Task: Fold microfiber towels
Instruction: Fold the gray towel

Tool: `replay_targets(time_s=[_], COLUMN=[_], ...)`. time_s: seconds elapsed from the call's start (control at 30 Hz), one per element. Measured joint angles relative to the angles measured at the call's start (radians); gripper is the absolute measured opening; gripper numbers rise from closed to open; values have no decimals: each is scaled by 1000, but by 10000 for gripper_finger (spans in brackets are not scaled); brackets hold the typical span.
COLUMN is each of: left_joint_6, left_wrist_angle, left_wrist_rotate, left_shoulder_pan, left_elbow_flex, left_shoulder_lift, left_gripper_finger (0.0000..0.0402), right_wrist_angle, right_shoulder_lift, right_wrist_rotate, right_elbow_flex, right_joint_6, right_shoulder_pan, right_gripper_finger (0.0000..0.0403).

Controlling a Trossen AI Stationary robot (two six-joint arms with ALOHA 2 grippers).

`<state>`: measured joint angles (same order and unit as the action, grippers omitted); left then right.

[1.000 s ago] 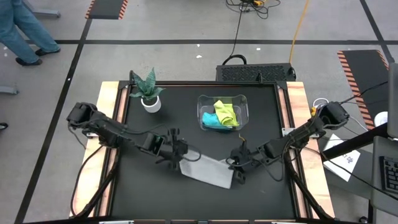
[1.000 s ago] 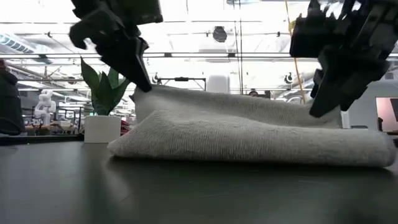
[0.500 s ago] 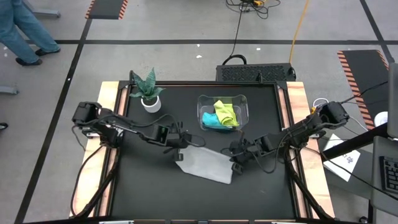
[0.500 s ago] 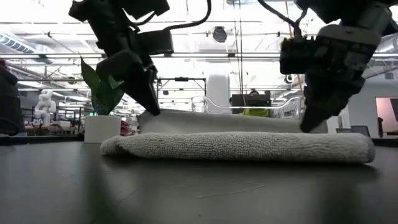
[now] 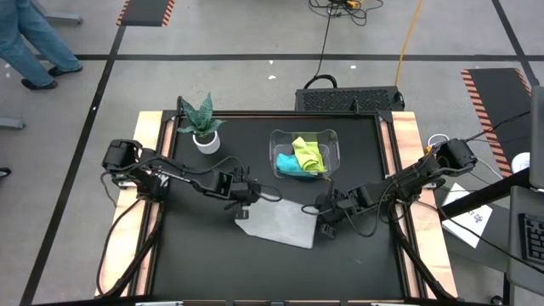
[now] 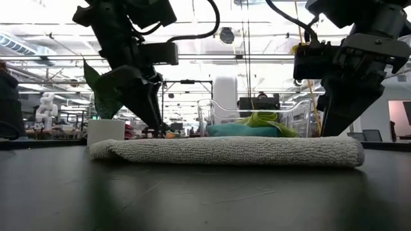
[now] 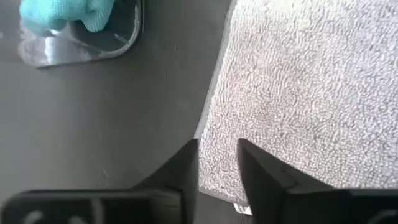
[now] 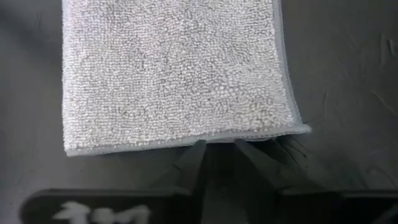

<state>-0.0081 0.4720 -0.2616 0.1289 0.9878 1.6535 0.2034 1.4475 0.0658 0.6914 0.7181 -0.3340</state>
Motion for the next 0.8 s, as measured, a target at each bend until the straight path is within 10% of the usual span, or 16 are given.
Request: replay_targets(time_s=[0.37, 0.8], left_joint_6=[26, 56], left_wrist_angle=[101, 69], left_wrist_rotate=[-99, -121], left_shoulder_pan=[63, 176], left_elbow_flex=[1, 86], left_shoulder_lift=[-19, -110], left_gripper_finger=[241, 207], right_wrist_angle=[-16, -227], right_shoulder_lift=[0, -223], right_wrist_rotate=[12, 195], right_elbow_flex=[0, -95], right_joint_6=[-83, -317], right_shoulder_pan=[-25, -190], right_gripper_finger=[180, 175])
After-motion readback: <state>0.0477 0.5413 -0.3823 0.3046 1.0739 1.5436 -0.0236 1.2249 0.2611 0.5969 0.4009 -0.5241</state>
